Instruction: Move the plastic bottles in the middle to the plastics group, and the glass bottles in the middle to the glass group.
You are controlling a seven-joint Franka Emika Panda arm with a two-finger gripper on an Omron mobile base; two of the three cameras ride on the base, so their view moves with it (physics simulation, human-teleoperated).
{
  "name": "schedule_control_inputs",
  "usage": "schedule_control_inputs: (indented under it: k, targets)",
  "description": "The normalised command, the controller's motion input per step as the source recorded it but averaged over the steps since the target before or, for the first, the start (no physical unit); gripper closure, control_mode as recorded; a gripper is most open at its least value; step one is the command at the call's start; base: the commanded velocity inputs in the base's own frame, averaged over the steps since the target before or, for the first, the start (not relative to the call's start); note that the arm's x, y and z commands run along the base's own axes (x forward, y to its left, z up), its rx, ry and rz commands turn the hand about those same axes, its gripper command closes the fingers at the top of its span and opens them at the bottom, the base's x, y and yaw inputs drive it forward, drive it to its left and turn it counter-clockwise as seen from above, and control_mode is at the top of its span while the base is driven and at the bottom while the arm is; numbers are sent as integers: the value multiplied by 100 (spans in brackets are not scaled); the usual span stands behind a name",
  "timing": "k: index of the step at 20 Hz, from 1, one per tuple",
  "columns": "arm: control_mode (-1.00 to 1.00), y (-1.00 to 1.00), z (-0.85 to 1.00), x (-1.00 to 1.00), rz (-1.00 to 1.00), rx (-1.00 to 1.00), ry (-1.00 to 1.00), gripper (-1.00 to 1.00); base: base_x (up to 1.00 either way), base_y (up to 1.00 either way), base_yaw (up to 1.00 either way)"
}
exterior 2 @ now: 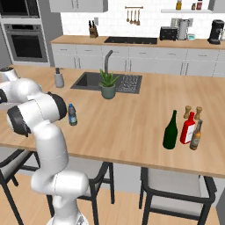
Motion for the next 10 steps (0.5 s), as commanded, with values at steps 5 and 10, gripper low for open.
schedule_control_inputs:
  k: [5,10]
  targets:
    - [-100,33,1,0,2,0,5,100,0,0,0]
    - [-100,36,0,0,0,0,-4,100,0,0,0]
